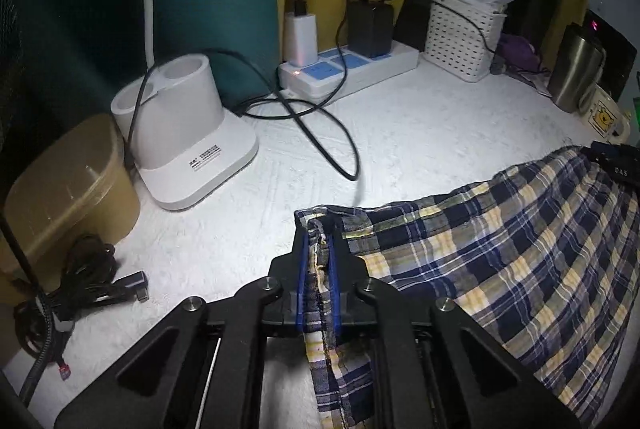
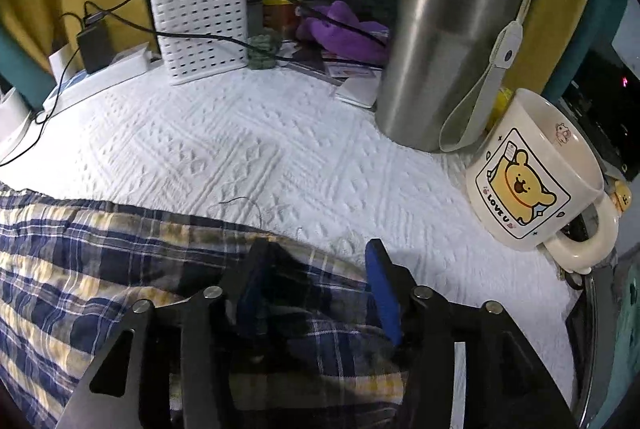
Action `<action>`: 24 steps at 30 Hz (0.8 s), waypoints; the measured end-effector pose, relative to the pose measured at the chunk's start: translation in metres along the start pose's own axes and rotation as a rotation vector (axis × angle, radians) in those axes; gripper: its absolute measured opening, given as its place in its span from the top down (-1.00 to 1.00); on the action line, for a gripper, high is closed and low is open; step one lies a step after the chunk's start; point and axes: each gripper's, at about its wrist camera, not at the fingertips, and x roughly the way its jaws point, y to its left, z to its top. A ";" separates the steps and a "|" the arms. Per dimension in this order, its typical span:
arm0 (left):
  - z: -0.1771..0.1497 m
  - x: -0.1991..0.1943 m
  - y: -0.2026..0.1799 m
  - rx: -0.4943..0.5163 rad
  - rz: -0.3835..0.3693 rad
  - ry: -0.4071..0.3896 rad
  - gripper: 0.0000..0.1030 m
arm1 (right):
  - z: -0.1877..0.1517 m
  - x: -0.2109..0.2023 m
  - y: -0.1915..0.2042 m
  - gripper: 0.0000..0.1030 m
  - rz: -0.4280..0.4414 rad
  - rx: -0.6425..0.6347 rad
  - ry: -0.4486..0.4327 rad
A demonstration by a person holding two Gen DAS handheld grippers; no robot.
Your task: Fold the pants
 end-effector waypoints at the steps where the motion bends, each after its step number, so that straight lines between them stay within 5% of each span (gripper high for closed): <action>1: 0.000 0.004 0.001 -0.002 0.001 0.009 0.85 | 0.000 0.000 0.000 -0.20 -0.018 0.004 0.000; 9: 0.000 0.003 0.005 -0.040 0.033 0.003 0.72 | -0.002 -0.016 -0.002 -0.23 -0.037 0.024 -0.028; 15: 0.007 -0.036 0.003 -0.048 0.103 -0.083 0.22 | -0.013 -0.065 0.021 -0.23 0.014 -0.050 -0.119; 24: -0.019 -0.060 -0.062 0.000 -0.092 -0.040 0.21 | -0.052 -0.083 0.058 -0.23 0.120 -0.148 -0.071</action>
